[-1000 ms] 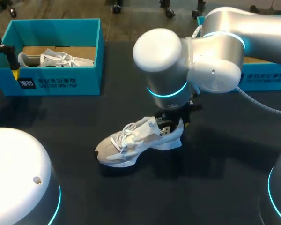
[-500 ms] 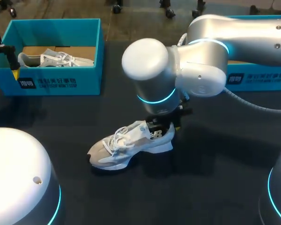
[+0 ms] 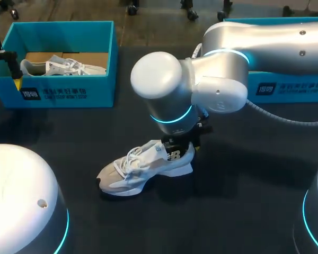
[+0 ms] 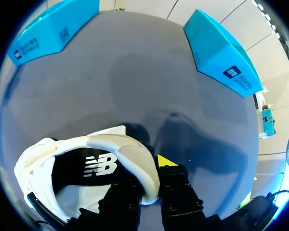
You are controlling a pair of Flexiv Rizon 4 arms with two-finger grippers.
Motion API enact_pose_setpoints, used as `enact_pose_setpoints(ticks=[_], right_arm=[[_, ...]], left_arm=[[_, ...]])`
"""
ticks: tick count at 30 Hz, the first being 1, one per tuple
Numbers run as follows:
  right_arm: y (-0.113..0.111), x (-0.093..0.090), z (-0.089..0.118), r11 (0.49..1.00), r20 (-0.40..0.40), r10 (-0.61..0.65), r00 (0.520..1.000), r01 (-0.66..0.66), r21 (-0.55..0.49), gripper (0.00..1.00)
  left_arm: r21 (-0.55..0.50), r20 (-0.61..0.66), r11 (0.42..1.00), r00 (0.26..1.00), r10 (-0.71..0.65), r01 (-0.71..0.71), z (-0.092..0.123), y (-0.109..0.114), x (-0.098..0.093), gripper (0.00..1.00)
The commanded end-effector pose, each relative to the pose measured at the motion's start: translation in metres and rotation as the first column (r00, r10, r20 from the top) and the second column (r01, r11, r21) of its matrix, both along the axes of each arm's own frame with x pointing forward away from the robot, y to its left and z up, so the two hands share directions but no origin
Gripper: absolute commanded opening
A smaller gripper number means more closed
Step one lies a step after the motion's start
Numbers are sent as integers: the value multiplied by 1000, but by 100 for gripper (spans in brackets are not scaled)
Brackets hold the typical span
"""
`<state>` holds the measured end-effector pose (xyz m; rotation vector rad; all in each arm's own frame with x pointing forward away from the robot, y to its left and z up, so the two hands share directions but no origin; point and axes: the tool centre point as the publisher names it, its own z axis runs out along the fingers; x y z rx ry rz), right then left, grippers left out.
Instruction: Take the shoe out of the shoebox, open the shoe tongue, remove and reinsert the insole, then place the shoe into the shoebox
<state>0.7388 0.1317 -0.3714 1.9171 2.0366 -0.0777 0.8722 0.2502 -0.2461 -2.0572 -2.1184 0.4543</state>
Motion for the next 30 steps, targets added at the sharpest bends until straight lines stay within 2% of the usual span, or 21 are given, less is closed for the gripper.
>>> enact_pose_setpoints(ticks=[1, 3, 4, 5, 13, 14, 15, 30], right_arm=[[1, 0, -5, 1000, -2, -1, 1000, 1, 2, 0], [1, 0, -6, 1000, -1, 3, 1000, -3, 7, 0], [2, 0, -5, 1000, 4, 12, 1000, -12, 8, 24], [3, 0, -4, 1000, 0, 15, 1000, -15, 6, 37], [4, -2, 11, 1000, 24, 14, 1000, -14, 2, 69], [5, -3, 15, 1000, 30, 19, 999, -19, -3, 80], [5, -2, 19, 1000, 33, 24, 999, -24, -4, 99], [10, -4, 67, 992, -11, 121, 993, -121, 21, 100]], left_arm=[[2, 4, 1000, 1000, 0, 0, 0, 0, -1, 100], [2, 4, 1000, 1000, 0, 0, 0, 0, -1, 100], [2, 4, 1000, 1000, 0, 0, 0, 0, -1, 100], [2, 4, 1000, 1000, 0, 0, 0, 0, -1, 100], [2, 4, 1000, 1000, 0, 0, 0, 0, -1, 100], [2, 4, 1000, 1000, 0, 0, 0, 0, -1, 100], [2, 4, 1000, 1000, 0, 0, 0, 0, -1, 100], [2, 4, 1000, 1000, 0, 0, 0, 0, -1, 100]])
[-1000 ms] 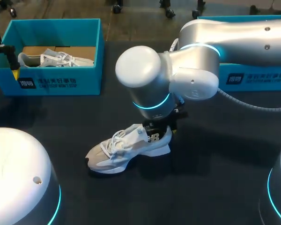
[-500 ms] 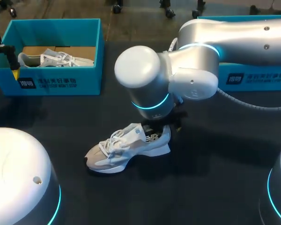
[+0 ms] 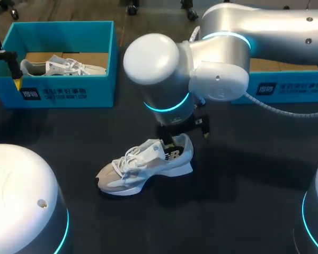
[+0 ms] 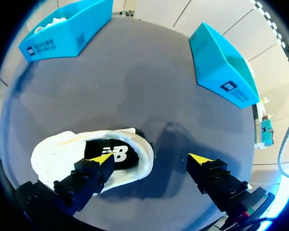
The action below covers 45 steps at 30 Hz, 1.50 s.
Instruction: Take the shoe out of the shoebox, open the shoe tongue, remove and reinsert the insole, then place the shoe into the shoebox
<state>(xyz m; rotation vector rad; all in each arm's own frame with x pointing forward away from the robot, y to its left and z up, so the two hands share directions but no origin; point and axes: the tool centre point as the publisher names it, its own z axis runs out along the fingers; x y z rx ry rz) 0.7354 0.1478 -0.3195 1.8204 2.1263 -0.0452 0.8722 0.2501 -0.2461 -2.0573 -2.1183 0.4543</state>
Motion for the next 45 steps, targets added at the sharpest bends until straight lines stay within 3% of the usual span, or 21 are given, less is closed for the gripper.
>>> enact_pose_setpoints(ticks=[1, 8, 14, 17, 21, 28, 31, 35, 37, 43, 45], right_arm=[[-6, 0, 18, 999, -18, 45, 999, -45, 13, 100], [-1, 1, 48, 980, 1, 193, 981, -193, 47, 100], [0, 3, 69, 915, -7, 400, 916, -399, 60, 100], [2, 7, 77, 854, -5, 517, 856, -515, 69, 100], [6, 14, 85, 726, -6, 686, 727, -684, 73, 100], [-8, 18, 92, 564, 27, 823, 567, -822, 82, 100], [-11, 16, 95, 448, 54, 889, 454, -889, 99, 100], [-22, 18, 96, 337, 90, 933, 349, -933, 124, 100], [-26, 19, 93, 260, 86, 958, 274, -955, 141, 100], [-38, 21, 84, 49, 237, 967, 89, -984, 170, 100], [-42, 22, 80, 17, 277, 959, 63, -986, 166, 100]], left_arm=[[2, 4, 1000, 1000, 0, 0, 0, 0, -1, 100], [2, 4, 1000, 1000, 0, 0, 0, 0, -1, 100], [2, 4, 1000, 1000, 0, 0, 0, 0, -1, 100], [2, 4, 1000, 1000, 0, 0, 0, 0, -1, 100], [2, 4, 1000, 1000, 0, 0, 0, 0, -1, 100], [2, 4, 1000, 1000, 0, 0, 0, 0, -1, 100], [2, 4, 1000, 1000, 0, 0, 0, 0, -1, 100], [2, 4, 1000, 1000, 0, 0, 0, 0, -1, 100], [2, 4, 1000, 1000, 0, 0, 0, 0, -1, 100], [2, 4, 1000, 1000, 0, 0, 0, 0, -1, 100], [2, 4, 1000, 1000, 0, 0, 0, 0, -1, 100]])
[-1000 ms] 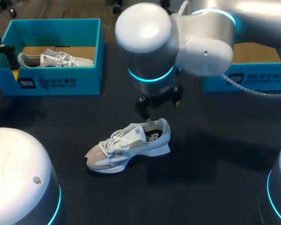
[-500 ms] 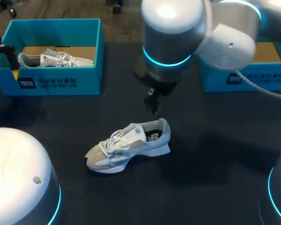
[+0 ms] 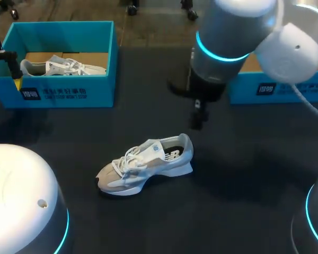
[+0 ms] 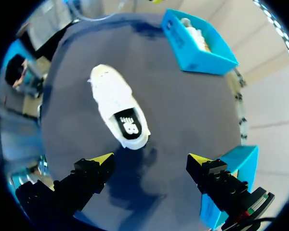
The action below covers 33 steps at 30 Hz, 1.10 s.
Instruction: Take the shoe out of the shoebox, open the shoe tongue, remove and reinsert the insole, then place the shoe into the shoebox
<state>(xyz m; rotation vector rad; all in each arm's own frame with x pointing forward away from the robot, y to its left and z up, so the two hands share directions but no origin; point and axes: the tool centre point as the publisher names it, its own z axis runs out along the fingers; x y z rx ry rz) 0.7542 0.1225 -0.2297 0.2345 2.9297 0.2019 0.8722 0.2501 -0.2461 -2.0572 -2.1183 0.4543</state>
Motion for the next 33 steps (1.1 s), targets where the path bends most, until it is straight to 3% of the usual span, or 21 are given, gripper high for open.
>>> enact_pose_setpoints(ticks=[1, 8, 17, 24, 33], right_arm=[[-20, 4, -12, 897, 31, 248, 968, -242, 370, 100], [-38, 6, -22, 846, 69, 230, 971, -235, 478, 100], [-65, 0, -28, 698, 155, 144, 977, -211, 684, 100], [-82, -6, -35, 632, 164, 140, 977, -215, 744, 100], [-96, -13, -48, 506, 210, 190, 959, -278, 816, 100]], left_arm=[[2, 4, 1000, 1000, 0, 0, 0, 0, -1, 100], [2, 4, 1000, 1000, 0, 0, 0, 0, -1, 100], [2, 4, 1000, 1000, 0, 0, 0, 0, -1, 100], [2, 4, 1000, 1000, 0, 0, 0, 0, -1, 100], [2, 4, 1000, 1000, 0, 0, 0, 0, -1, 100]])
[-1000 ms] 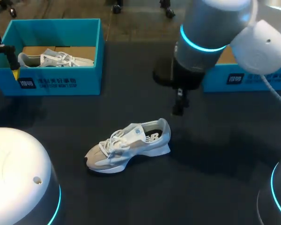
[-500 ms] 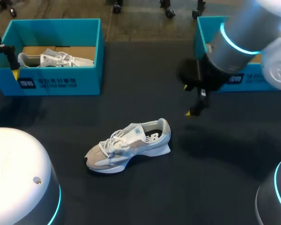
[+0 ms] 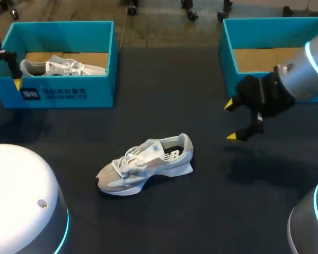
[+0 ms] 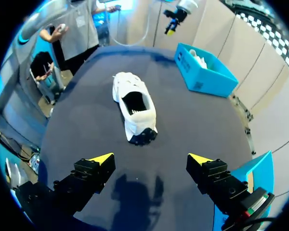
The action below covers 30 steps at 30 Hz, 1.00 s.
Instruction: Take the shoe out of the shoebox, open the shoe tongue, remove and reinsert the insole, then place the shoe into the shoebox
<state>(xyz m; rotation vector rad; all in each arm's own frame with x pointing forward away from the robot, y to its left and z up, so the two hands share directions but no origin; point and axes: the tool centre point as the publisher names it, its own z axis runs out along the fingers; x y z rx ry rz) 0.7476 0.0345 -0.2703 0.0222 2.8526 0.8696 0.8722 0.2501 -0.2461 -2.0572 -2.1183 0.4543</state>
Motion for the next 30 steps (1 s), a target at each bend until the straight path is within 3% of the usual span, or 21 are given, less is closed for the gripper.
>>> enact_pose_setpoints(ticks=[1, 3, 27, 30], right_arm=[[-9, -7, -8, 829, 77, 74, 994, -104, 550, 100], [-11, -7, -10, 809, 84, 78, 993, -112, 578, 100], [-11, -8, -11, 809, 88, 89, 992, -124, 575, 100], [-18, -4, -20, 810, 114, 68, 991, -122, 573, 100]], left_arm=[[2, 4, 1000, 1000, 0, 0, 0, 0, -1, 100], [2, 4, 1000, 1000, 0, 0, 0, 0, -1, 100], [2, 4, 1000, 1000, 0, 0, 0, 0, -1, 100], [2, 4, 1000, 1000, 0, 0, 0, 0, -1, 100]])
